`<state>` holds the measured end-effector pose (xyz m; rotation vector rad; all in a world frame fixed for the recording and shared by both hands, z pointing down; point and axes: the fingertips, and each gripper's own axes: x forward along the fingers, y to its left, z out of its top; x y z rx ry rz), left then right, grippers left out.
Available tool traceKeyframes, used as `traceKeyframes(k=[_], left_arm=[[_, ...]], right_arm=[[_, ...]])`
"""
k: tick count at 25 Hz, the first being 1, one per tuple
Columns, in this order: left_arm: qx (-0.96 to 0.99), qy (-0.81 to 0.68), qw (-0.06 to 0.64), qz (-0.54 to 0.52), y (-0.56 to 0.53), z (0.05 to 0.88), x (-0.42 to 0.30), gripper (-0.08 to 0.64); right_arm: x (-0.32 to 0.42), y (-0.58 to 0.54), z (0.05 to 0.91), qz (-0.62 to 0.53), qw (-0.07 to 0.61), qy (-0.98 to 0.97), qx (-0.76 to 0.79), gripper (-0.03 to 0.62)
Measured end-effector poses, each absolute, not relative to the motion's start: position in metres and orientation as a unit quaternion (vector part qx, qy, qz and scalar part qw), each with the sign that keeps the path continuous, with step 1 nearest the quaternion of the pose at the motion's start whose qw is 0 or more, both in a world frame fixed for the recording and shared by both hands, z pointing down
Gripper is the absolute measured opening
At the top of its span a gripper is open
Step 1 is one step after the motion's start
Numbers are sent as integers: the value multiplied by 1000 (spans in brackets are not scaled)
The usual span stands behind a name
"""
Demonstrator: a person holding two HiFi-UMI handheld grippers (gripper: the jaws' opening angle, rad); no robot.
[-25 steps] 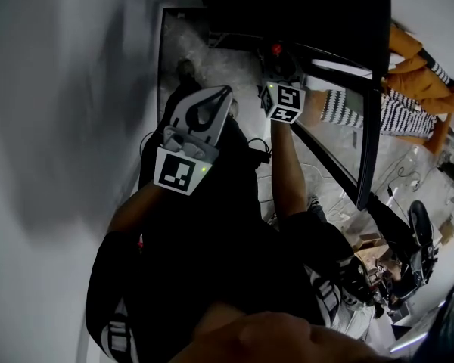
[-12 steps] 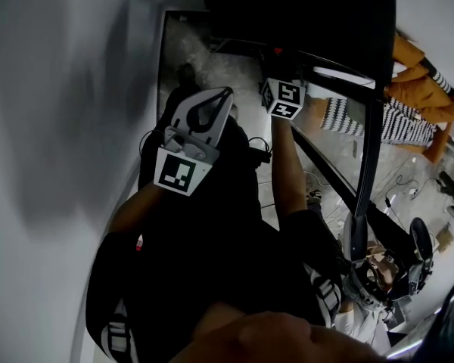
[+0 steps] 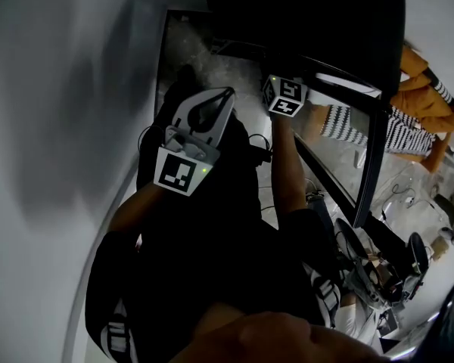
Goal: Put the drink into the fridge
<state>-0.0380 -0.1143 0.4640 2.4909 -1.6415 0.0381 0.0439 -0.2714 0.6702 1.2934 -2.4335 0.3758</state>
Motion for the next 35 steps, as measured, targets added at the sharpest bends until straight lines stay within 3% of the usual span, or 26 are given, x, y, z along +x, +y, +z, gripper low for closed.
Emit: traceKeyframes(k=[35], left_arm=[[824, -563, 72, 7, -121, 506, -44, 5]], right_arm=[[32, -306, 720, 117, 174, -864, 458, 126]])
